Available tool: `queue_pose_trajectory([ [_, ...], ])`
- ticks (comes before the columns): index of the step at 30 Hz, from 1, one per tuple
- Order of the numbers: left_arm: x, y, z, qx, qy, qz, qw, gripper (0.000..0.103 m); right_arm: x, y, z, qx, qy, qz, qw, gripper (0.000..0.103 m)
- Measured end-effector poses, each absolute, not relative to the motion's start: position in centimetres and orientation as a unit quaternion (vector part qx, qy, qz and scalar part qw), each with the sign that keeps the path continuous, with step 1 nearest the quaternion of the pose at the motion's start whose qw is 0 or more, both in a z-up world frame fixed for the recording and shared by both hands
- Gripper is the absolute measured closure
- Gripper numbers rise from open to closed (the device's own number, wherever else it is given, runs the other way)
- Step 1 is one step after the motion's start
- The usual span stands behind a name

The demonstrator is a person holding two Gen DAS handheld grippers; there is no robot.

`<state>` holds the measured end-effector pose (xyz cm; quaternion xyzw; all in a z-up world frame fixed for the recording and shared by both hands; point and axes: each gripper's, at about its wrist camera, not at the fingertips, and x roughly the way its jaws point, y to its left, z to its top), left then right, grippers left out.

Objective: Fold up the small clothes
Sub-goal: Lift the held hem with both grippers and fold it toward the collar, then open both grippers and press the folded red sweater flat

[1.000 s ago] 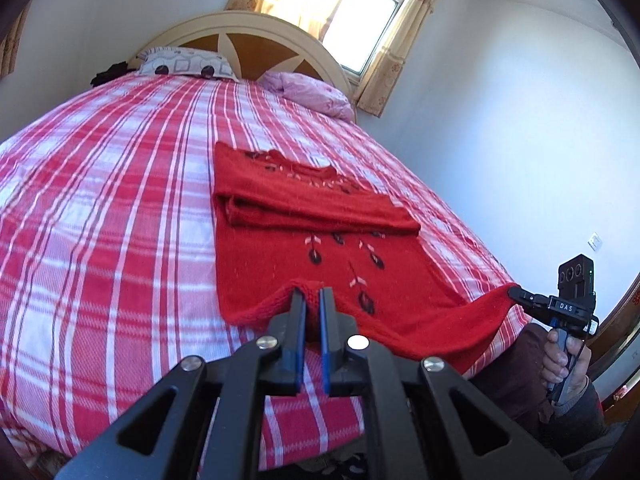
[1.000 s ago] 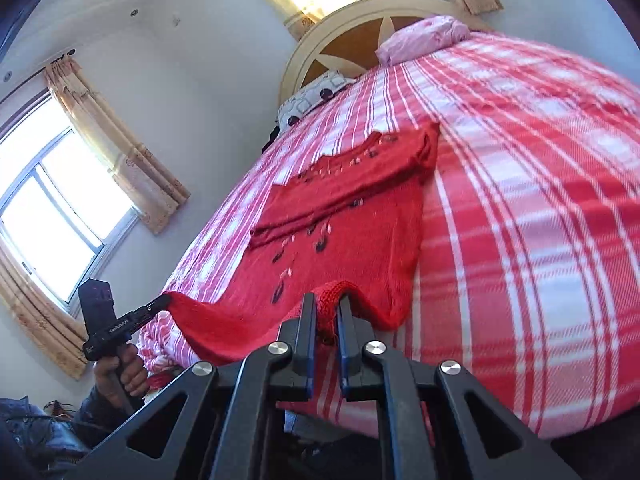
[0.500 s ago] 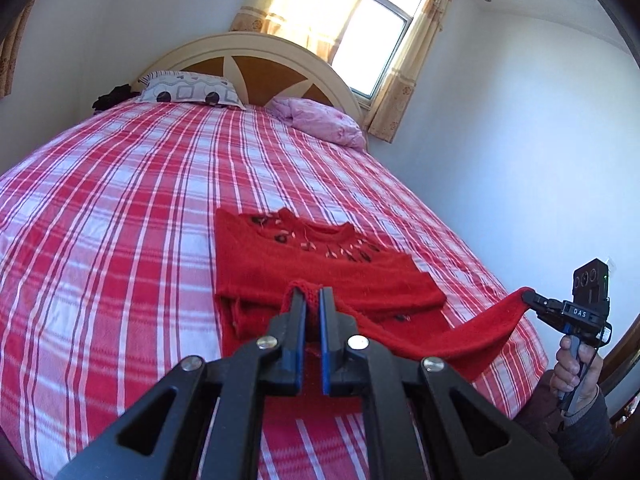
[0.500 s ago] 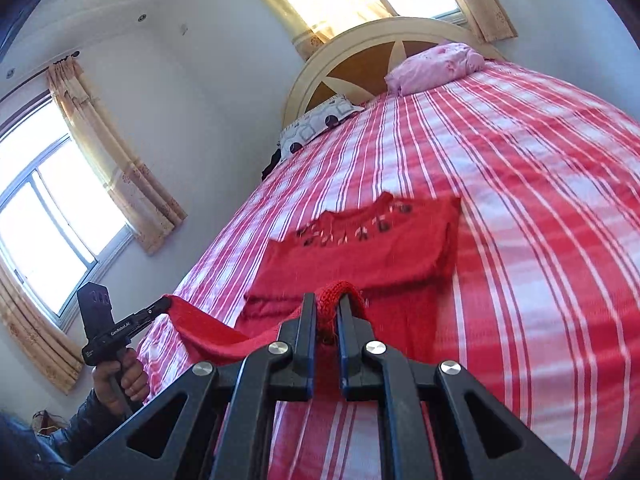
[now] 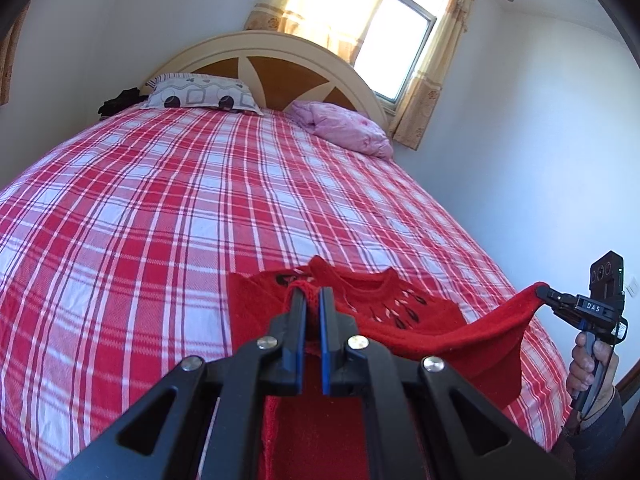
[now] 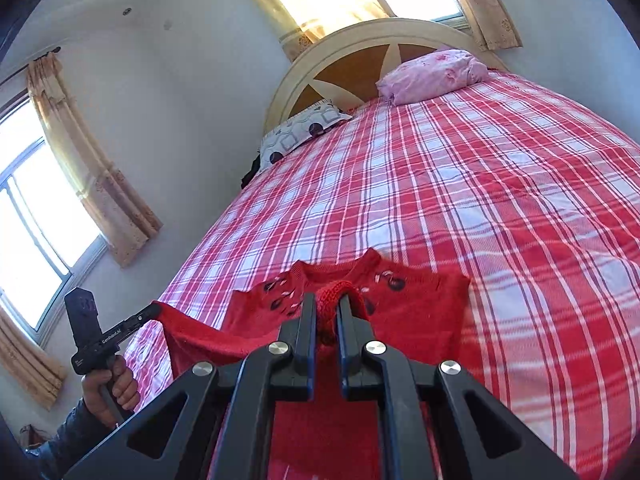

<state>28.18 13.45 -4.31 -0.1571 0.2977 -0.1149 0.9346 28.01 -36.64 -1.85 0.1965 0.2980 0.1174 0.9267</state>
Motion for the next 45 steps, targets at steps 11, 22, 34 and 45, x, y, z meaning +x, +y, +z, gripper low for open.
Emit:
queue_pose_trajectory([
  [11,37.6,13.3,-9.8,-0.153,0.360,-0.087,0.916,0.097,38.7,-38.7,-7.9,0.212,0.359,0.080,0.905,0.095],
  [22,41.5,13.7,-12.7,-0.156,0.390,-0.071,0.905,0.097,44.7,-40.9,-12.8,0.241,0.409,0.057,0.878,0.095],
  [34,39.8,16.5,-10.9,-0.174,0.352,-0.010,0.920,0.024,42.1,-41.3,-10.1,0.229,0.354,0.049,0.906,0.032],
  [45,36.8,9.8,-12.0,0.025,0.387,-0.013,0.922,0.006,41.8,-28.9,-12.0,0.049,0.467,0.166,0.867,0.032],
])
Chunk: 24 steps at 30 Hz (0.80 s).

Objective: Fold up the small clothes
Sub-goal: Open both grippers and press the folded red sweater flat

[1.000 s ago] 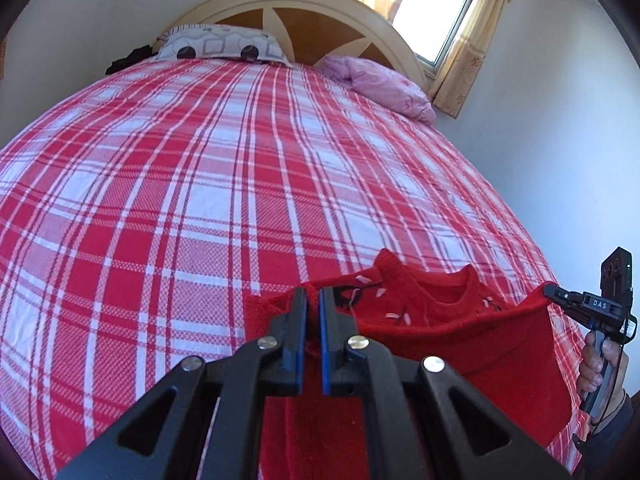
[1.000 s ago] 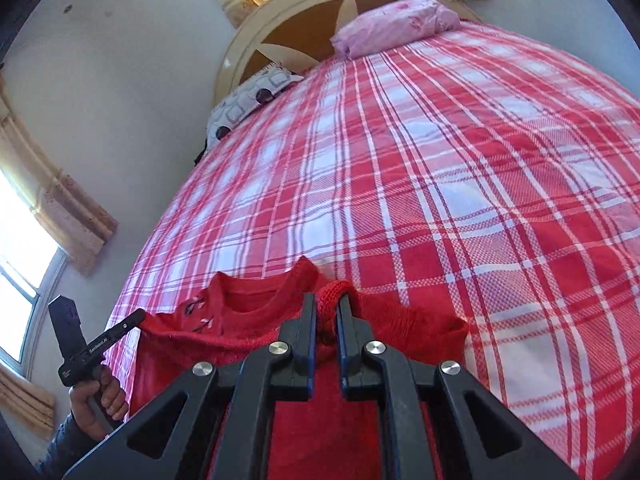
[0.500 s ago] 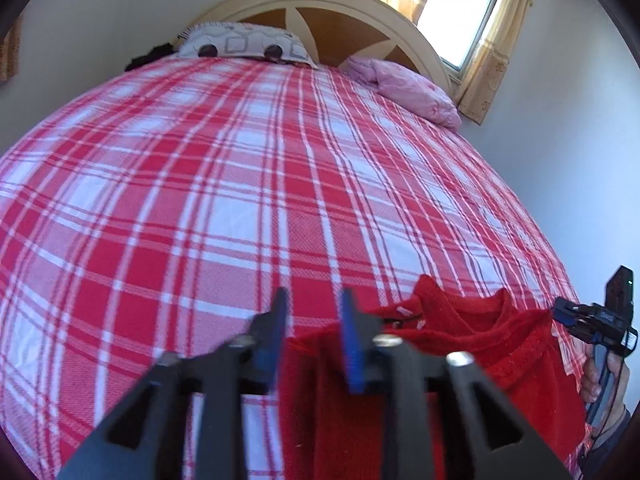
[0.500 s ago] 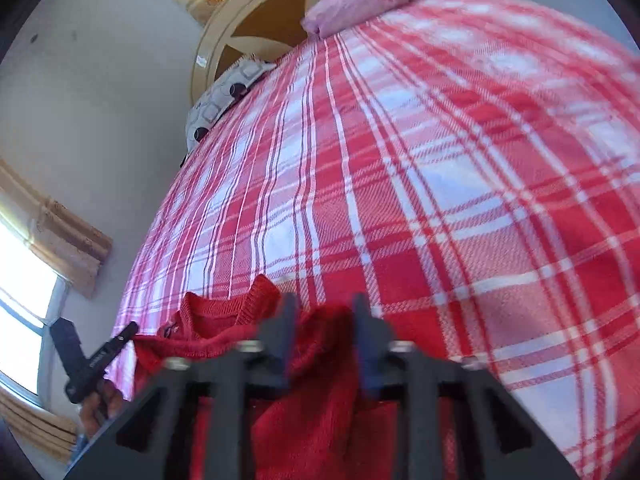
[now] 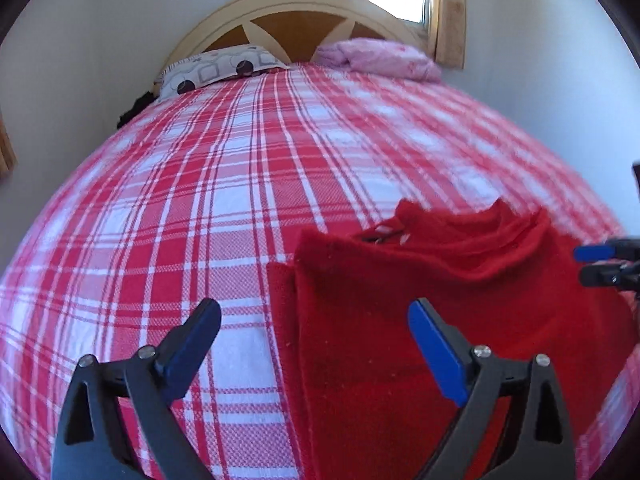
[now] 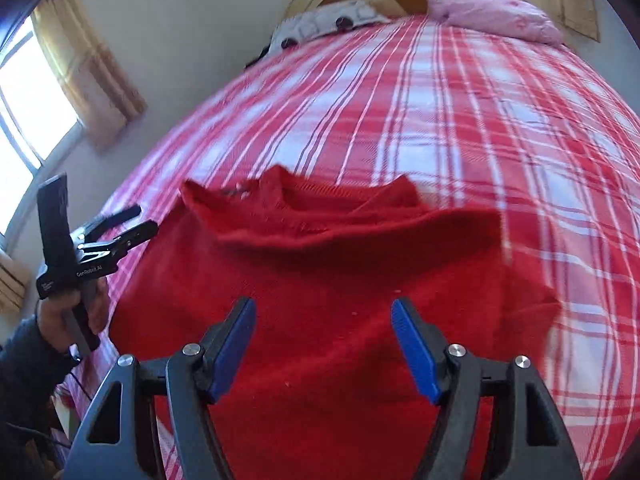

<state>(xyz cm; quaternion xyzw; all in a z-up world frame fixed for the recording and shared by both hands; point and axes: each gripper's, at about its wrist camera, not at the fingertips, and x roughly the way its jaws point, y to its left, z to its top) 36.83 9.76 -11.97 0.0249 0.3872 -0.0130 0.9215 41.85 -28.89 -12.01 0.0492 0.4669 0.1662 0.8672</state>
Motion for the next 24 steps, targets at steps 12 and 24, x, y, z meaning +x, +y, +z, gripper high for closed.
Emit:
queue_pose_trajectory([
  [12,41.3,11.6,-14.5,0.033,0.416,0.071,0.906,0.005,48.4,-32.2,-14.4,0.117,0.484,0.034,0.866,0.032],
  [24,39.6,9.1,-11.9,0.069,0.396,0.088,0.911,0.002,46.0,-27.7,-12.5,0.061,0.480,0.063,0.873,0.032],
])
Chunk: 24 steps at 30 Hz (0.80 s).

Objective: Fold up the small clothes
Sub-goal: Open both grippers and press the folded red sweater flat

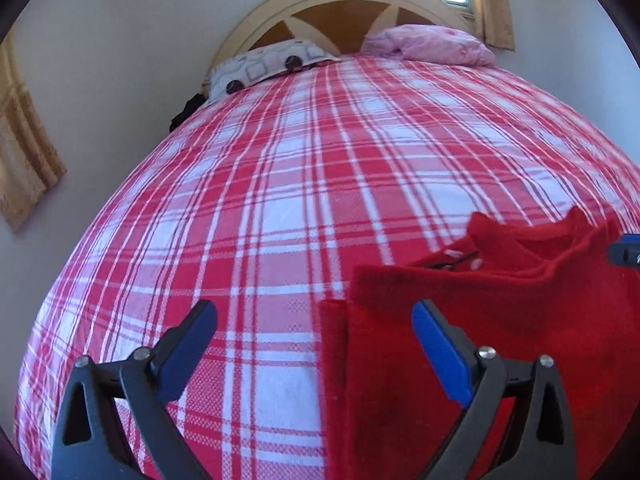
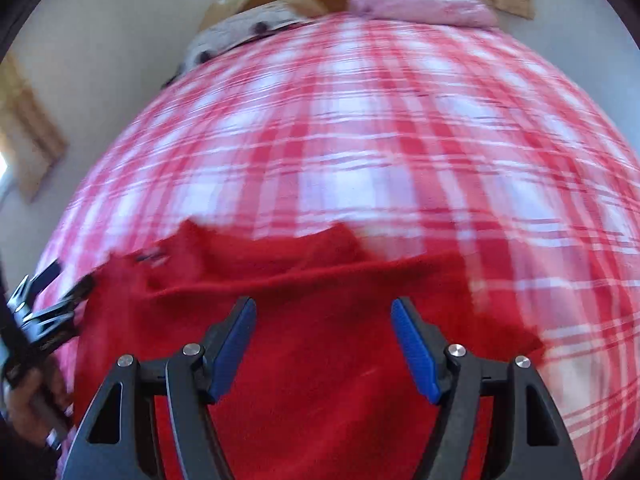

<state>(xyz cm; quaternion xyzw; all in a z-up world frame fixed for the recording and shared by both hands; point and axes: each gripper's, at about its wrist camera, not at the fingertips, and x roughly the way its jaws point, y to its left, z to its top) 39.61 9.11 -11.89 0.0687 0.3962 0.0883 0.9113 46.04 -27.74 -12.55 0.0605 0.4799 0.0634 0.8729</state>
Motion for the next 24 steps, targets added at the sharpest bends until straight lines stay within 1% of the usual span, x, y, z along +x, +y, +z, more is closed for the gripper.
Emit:
queue_pose_trajectory([
  [2,40.0,8.0,-11.9,0.069,0.405,0.072,0.909,0.002,46.3,-25.1,-13.6,0.028,0.505,0.096,0.857,0.032],
  [4,40.8,6.4,-12.4,0.091,0.412,0.065,0.904,0.002,47.2,-23.8,-15.2,-0.002,0.527,0.086,0.846,0.032],
  [7,42.8,4.9,-14.2,0.132,0.440,0.080,0.885,0.002,48.6,-23.5,-15.6,-0.017,0.507,0.043,0.861,0.032],
  [9,43.9,5.2,-14.7,0.125,0.448,0.088,0.881,0.000,49.8,-24.3,-15.4,0.007,0.502,0.026,0.865,0.032],
  [10,44.6,5.6,-14.5,0.112,0.449,0.091,0.882,0.000,50.4,-24.6,-15.4,0.015,0.500,0.017,0.866,0.030],
  [11,44.8,5.9,-14.3,0.103,0.449,0.095,0.883,0.000,50.4,-24.4,-15.4,0.014,0.499,0.013,0.866,0.027],
  [13,45.0,6.3,-14.0,0.091,0.450,0.098,0.883,0.000,51.0,-23.8,-15.4,-0.006,0.494,-0.001,0.870,0.024],
  [18,41.5,6.5,-12.6,0.056,0.430,0.075,0.898,0.000,49.8,-25.6,-14.0,0.048,0.473,0.015,0.880,0.024],
  [20,39.2,6.9,-11.5,0.031,0.413,0.060,0.908,0.000,48.1,-26.7,-12.7,0.057,0.458,0.005,0.887,0.024],
  [24,35.2,7.6,-10.6,0.012,0.395,0.037,0.918,0.000,43.4,-28.3,-10.2,0.060,0.444,0.017,0.894,0.024],
])
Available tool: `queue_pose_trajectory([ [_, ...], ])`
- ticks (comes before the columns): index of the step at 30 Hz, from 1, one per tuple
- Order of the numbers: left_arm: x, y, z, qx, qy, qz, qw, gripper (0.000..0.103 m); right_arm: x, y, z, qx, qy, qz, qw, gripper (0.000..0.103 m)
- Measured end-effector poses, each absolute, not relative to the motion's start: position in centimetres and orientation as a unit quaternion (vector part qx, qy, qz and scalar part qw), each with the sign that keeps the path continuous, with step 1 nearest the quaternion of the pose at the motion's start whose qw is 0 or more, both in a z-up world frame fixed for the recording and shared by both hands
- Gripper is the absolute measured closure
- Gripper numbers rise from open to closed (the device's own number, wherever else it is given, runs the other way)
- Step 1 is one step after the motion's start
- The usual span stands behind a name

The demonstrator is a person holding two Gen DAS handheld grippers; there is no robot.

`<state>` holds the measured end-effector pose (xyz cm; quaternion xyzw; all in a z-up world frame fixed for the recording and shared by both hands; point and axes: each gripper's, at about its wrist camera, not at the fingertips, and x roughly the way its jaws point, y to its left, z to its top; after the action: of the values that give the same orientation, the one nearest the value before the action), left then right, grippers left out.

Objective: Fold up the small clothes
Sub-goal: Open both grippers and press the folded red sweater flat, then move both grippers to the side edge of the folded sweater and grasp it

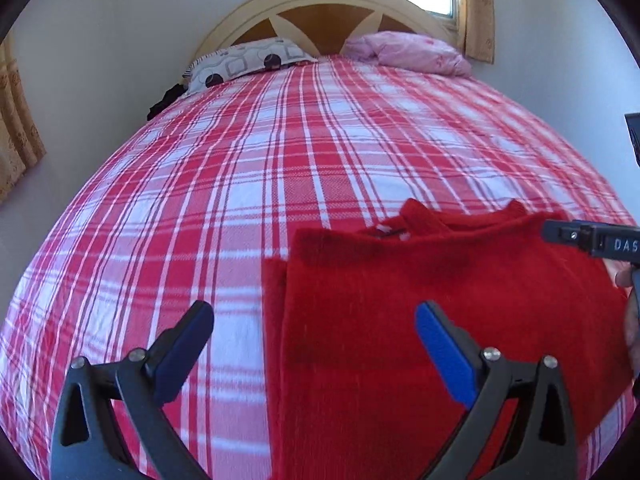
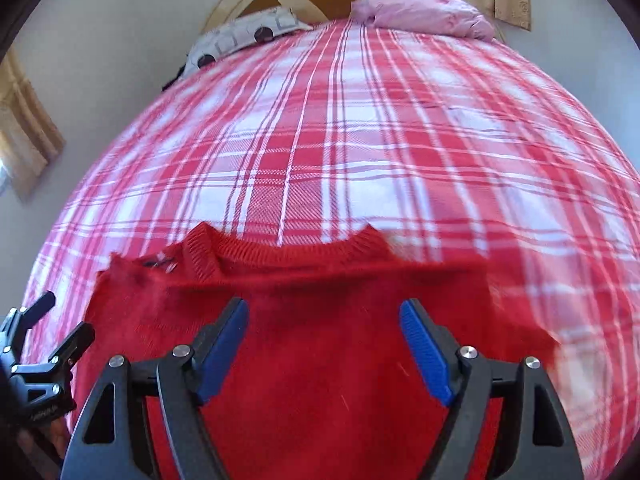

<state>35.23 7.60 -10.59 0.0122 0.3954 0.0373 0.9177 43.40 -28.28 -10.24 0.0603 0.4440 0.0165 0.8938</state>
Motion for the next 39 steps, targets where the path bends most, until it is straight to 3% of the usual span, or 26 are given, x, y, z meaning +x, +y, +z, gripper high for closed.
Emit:
queue_pose_trajectory([
  [5,31.4,8.0,-11.6,0.016,0.401,0.023,0.916,0.000,35.5,-28.5,-9.5,0.040,0.423,0.043,0.904,0.024],
  [11,29.5,8.4,-14.0,0.021,0.418,0.029,0.908,0.000,28.5,-29.4,-12.9,0.018,0.422,0.034,0.906,0.024],
  [17,29.5,8.9,-15.0,-0.004,0.426,0.028,0.904,0.000,26.6,-26.9,-14.1,-0.068,0.419,0.017,0.905,0.025],
  [20,29.2,8.7,-15.2,0.002,0.419,0.031,0.908,0.000,25.4,-26.2,-12.6,-0.061,0.392,0.032,0.917,0.025],
  [28,29.3,9.4,-15.7,-0.026,0.426,0.017,0.904,0.000,26.2,-29.3,-14.7,0.000,0.431,0.024,0.902,0.025],
  [39,26.9,9.6,-14.9,-0.005,0.421,0.012,0.907,0.000,25.9,-28.7,-15.6,-0.016,0.427,0.020,0.904,0.025],
])
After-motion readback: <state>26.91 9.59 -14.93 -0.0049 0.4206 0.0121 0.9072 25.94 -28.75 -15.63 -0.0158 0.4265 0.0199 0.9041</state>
